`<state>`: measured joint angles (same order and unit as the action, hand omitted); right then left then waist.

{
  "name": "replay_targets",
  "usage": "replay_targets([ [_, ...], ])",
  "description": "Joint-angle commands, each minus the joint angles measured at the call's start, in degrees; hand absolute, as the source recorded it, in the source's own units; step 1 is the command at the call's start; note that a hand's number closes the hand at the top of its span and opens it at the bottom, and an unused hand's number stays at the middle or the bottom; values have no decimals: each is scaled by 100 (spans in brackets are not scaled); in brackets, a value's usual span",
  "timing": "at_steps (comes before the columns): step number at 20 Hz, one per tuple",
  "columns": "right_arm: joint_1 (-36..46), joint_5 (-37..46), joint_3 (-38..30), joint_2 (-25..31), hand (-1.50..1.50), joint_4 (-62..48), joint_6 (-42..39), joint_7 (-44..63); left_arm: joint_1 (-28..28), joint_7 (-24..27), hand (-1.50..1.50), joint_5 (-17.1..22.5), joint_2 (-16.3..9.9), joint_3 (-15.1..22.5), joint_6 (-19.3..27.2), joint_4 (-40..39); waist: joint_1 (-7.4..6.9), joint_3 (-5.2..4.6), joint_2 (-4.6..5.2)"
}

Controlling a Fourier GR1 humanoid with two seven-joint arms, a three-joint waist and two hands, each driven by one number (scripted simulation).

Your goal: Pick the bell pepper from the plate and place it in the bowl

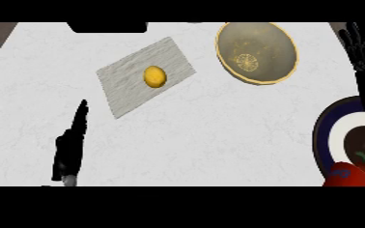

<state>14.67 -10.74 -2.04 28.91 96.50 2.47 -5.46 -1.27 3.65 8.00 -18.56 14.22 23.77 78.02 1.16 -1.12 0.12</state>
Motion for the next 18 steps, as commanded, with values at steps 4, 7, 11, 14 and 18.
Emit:
replay_targets([
  [4,-1408,-1280,-1071,453,150,-129,-1124,-297,509,12,0,71,-82,441,-873,698,282,131,-56],
  [7,-1597,650,-1129,1887,150,-436,-954,-360,616,112,0,152,7,616,-1097,889,593,51,43],
  [11,-2549,-1229,-1638,714,-150,-1564,-2050,-1323,599,-159,0,436,-154,845,-1808,1274,55,130,-24],
  [14,-2537,-159,-1595,1014,-150,-2328,-2296,-2474,988,-576,0,436,-128,750,-1850,1467,-78,126,-8],
  [18,-2249,548,-1486,1910,-150,-2060,-2215,-2182,1233,-526,0,492,24,659,-1930,1131,-74,113,-5],
])
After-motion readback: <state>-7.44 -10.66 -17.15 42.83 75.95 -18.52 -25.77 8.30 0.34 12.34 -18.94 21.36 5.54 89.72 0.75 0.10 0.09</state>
